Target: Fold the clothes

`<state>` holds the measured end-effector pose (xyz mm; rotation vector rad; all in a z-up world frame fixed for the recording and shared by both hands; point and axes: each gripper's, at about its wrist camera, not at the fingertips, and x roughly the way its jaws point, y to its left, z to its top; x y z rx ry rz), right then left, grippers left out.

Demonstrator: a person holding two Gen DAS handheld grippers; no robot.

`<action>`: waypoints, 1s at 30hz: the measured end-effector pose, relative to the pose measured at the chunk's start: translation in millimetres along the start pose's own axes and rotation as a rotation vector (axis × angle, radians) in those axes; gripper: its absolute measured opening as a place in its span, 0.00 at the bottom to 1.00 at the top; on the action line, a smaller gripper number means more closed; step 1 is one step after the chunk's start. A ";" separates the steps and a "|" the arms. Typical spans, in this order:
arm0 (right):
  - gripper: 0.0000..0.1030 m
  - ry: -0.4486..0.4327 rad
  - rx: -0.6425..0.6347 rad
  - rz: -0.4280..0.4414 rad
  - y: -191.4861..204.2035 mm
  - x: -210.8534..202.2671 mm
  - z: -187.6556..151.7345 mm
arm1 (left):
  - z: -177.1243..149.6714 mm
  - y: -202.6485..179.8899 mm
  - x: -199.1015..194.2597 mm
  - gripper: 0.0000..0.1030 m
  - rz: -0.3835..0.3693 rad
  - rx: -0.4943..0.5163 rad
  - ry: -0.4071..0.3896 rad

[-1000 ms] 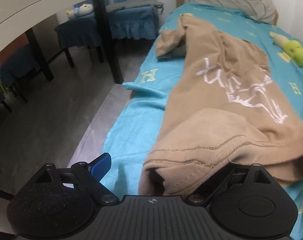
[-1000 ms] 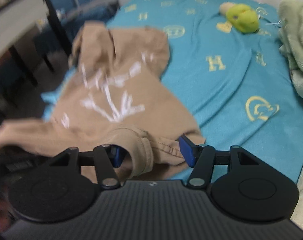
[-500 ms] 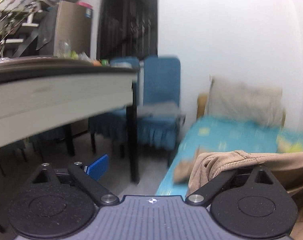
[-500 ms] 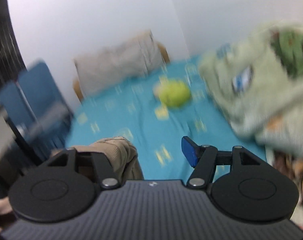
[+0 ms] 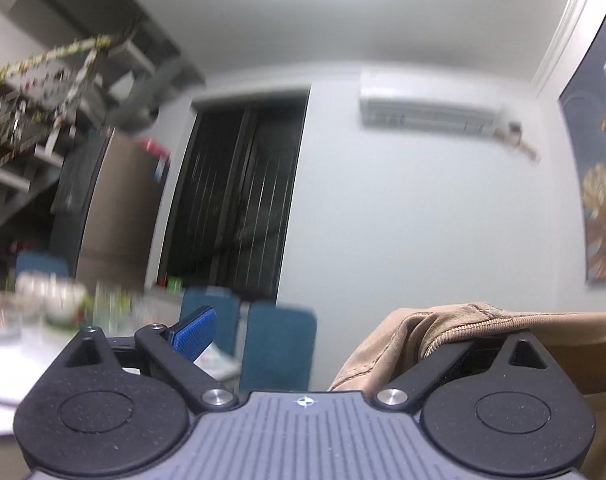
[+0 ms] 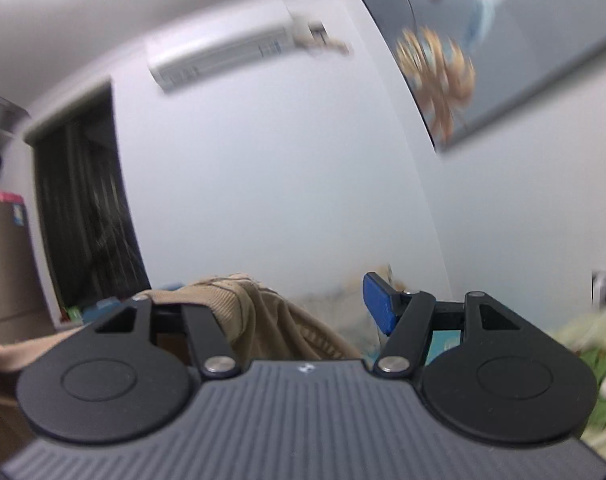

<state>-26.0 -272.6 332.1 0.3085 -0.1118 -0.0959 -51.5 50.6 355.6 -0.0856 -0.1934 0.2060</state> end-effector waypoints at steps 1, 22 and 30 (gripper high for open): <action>0.63 -0.014 -0.007 0.011 2.1 -9.5 14.9 | 17.3 -1.0 -7.2 0.96 -0.003 0.005 -0.021; 0.67 0.326 -0.134 -0.121 -62.1 240.9 -123.9 | -191.3 -78.6 275.6 0.97 -0.079 0.025 0.410; 0.67 0.510 -0.147 -0.189 -130.0 416.1 -321.0 | -443.0 -117.5 422.4 0.97 -0.086 0.099 0.644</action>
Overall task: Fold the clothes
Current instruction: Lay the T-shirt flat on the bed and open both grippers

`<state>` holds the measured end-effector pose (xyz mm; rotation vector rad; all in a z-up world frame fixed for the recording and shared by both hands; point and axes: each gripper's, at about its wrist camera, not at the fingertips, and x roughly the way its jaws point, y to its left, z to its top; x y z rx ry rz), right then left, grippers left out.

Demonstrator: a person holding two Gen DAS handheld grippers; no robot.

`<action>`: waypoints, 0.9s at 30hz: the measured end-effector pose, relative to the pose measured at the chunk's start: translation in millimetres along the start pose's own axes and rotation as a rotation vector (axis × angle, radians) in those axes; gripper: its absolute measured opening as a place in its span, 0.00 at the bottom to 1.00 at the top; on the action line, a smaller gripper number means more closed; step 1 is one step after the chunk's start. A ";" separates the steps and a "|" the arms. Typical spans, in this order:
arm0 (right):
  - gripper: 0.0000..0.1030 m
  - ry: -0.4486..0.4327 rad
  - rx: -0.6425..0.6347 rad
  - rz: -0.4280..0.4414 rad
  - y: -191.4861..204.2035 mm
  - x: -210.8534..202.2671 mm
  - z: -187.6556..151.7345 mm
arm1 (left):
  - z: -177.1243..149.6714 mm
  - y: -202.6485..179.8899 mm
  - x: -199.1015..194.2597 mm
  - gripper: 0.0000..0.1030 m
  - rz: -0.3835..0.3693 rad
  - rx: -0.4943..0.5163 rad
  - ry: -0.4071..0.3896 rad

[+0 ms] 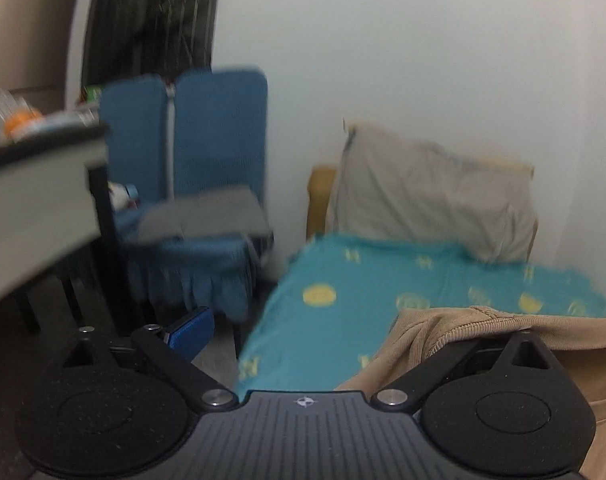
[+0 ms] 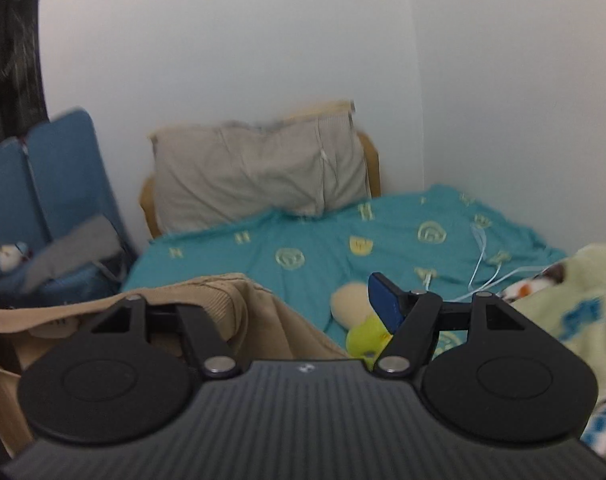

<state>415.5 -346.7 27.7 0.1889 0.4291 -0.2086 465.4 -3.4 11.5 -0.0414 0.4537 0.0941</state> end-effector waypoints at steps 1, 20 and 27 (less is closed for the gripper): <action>0.67 0.024 -0.004 -0.006 -1.1 28.4 -13.1 | -15.2 -3.8 27.7 0.97 0.003 0.015 0.027; 0.72 0.400 -0.148 0.343 39.9 168.4 -84.7 | -71.8 -47.3 185.8 0.99 -0.226 0.250 0.458; 0.82 0.318 0.014 0.335 31.8 82.1 -74.7 | -65.0 -36.0 83.3 0.99 -0.249 0.166 0.323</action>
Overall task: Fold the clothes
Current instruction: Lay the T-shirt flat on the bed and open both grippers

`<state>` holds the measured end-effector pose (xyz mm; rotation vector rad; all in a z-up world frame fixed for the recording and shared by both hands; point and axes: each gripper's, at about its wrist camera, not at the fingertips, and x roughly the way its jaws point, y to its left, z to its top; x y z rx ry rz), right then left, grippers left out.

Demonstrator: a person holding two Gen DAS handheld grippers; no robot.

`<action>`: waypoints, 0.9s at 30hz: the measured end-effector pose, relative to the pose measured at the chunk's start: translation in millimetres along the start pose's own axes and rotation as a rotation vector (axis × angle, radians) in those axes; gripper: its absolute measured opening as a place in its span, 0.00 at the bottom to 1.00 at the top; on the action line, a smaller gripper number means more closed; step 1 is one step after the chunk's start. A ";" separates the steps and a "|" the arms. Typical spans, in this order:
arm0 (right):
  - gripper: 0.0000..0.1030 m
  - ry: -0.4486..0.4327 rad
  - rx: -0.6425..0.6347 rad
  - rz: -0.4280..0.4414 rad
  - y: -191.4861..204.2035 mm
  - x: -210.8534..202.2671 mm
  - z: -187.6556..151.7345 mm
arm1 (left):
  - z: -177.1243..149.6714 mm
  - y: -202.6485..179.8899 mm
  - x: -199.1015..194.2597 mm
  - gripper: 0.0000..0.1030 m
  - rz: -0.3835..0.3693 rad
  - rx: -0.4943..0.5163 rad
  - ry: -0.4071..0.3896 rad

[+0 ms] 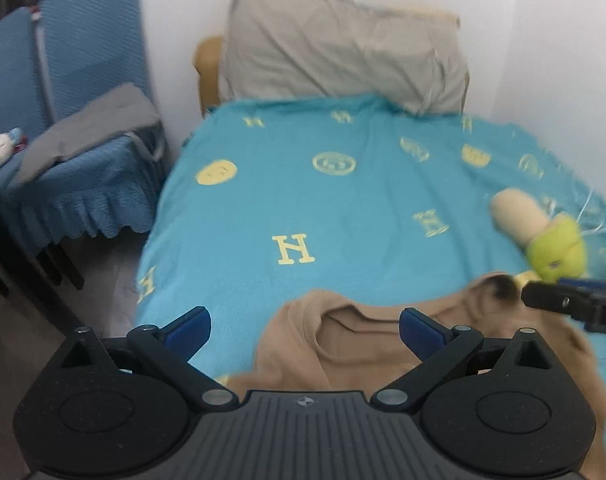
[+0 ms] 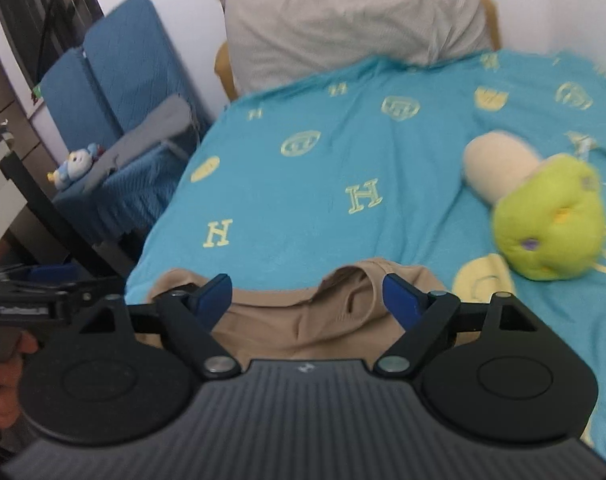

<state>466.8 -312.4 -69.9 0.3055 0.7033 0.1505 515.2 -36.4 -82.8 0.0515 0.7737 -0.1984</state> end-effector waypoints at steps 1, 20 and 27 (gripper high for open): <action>0.82 -0.015 0.015 -0.001 3.3 -18.8 -9.0 | -8.3 2.4 -17.8 0.99 -0.009 -0.033 -0.010; 0.82 -0.074 0.322 0.012 10.9 -265.4 -180.9 | -202.9 106.7 -240.6 0.93 -0.016 -0.651 -0.018; 0.81 -0.058 0.350 0.011 1.9 -244.5 -182.6 | -212.0 129.6 -184.9 0.86 0.015 -0.797 0.010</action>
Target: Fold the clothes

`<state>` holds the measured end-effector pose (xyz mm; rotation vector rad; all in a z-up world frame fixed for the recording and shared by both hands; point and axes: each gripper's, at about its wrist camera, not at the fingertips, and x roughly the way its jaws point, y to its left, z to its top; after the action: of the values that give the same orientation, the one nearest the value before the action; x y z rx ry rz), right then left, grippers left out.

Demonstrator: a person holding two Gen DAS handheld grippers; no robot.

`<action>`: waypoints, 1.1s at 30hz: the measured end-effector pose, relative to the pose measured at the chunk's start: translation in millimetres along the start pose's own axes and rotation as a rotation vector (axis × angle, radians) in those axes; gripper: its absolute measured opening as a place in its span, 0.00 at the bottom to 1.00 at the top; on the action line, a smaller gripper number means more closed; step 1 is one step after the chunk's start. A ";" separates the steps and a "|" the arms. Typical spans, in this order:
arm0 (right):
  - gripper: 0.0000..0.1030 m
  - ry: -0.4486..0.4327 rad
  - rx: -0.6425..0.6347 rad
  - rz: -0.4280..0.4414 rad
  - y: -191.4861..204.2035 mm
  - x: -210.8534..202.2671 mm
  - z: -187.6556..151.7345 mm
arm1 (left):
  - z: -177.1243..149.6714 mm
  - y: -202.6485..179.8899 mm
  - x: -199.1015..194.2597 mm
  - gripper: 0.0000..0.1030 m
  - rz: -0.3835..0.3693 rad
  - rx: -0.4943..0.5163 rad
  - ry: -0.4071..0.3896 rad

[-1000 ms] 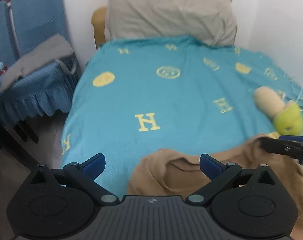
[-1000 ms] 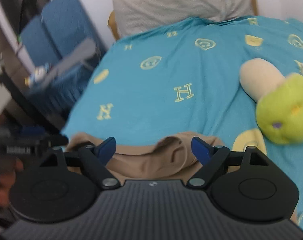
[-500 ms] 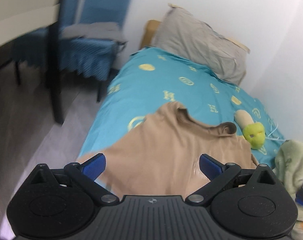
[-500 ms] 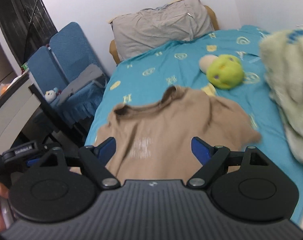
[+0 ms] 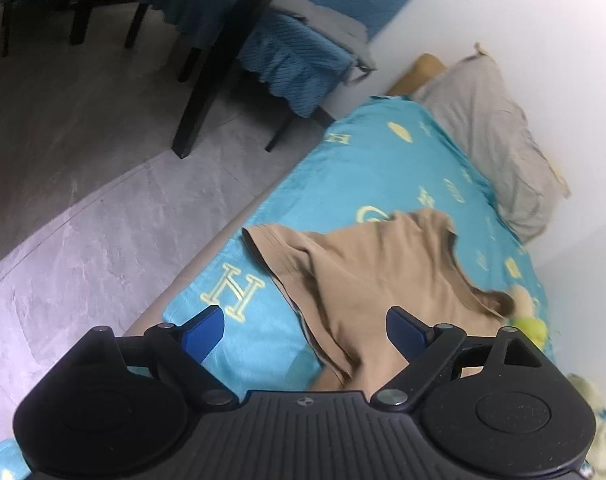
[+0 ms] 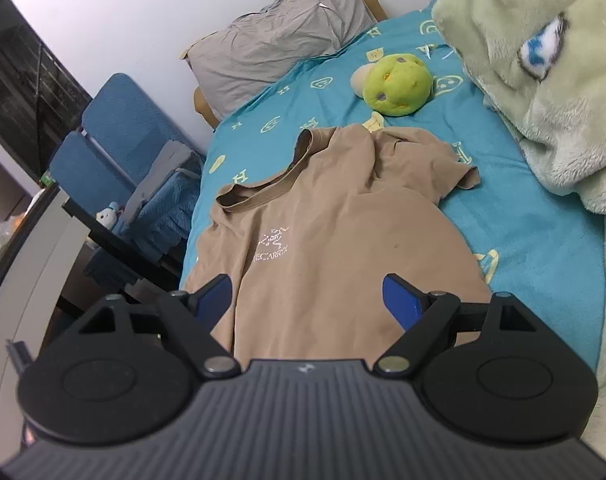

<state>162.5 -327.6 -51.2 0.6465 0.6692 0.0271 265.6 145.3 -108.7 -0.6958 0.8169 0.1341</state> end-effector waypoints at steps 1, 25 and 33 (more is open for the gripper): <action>0.81 0.002 -0.002 0.000 -0.5 2.1 -0.6 | 2.4 0.0 11.3 0.85 0.009 -0.007 -0.006; 0.81 0.046 0.065 -0.049 -11.7 50.6 5.3 | 78.0 -46.6 107.9 0.07 0.107 0.220 -0.094; 0.81 0.043 0.077 -0.090 -14.8 58.9 7.2 | 138.1 -99.8 101.8 0.08 0.242 0.390 -0.288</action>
<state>210.7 -330.2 -88.8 0.6910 0.7434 -0.0691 458.7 138.4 -63.0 -0.2015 0.6218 0.2780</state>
